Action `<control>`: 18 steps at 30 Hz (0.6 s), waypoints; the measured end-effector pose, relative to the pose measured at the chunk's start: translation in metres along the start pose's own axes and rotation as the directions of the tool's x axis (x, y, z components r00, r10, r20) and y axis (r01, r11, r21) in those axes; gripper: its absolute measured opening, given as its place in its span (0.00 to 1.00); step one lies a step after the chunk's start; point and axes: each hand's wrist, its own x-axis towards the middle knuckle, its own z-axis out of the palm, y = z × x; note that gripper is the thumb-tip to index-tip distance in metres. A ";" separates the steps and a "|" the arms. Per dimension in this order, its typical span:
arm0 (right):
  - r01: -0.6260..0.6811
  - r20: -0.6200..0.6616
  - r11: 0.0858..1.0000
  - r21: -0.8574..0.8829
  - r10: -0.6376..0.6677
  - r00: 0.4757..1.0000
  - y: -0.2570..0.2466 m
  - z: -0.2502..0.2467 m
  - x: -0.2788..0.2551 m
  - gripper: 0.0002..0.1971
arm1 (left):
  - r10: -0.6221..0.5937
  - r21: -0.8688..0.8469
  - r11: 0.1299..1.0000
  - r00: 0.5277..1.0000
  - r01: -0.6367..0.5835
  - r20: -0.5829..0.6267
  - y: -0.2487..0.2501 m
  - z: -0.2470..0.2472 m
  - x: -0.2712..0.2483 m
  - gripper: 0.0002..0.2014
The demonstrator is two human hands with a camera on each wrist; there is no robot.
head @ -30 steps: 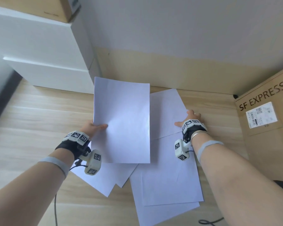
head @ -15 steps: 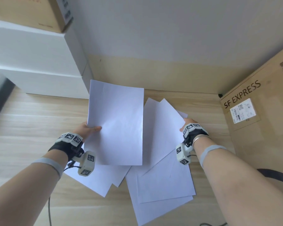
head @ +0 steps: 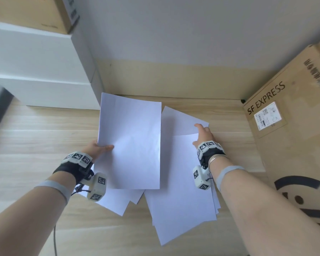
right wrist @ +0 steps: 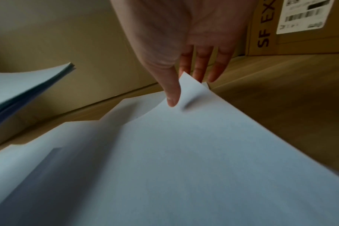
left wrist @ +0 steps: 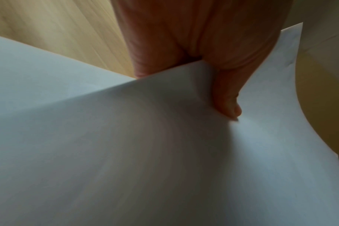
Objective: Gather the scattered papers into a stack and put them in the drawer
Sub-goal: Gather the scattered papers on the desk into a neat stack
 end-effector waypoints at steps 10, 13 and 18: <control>-0.416 0.194 0.908 -0.060 0.419 0.887 0.018 0.019 -0.048 0.57 | -0.004 0.006 1.000 1.000 0.003 0.024 -0.008 -0.006 0.004 0.23; -0.446 0.205 0.893 -0.056 0.447 0.870 0.010 0.024 -0.055 0.59 | 0.006 0.022 1.000 1.000 -0.007 0.020 -0.008 -0.005 0.000 0.20; -0.477 0.166 0.878 0.027 0.467 0.869 0.004 0.028 -0.060 0.59 | 0.008 0.042 0.999 0.999 -0.009 0.040 -0.013 -0.009 -0.001 0.19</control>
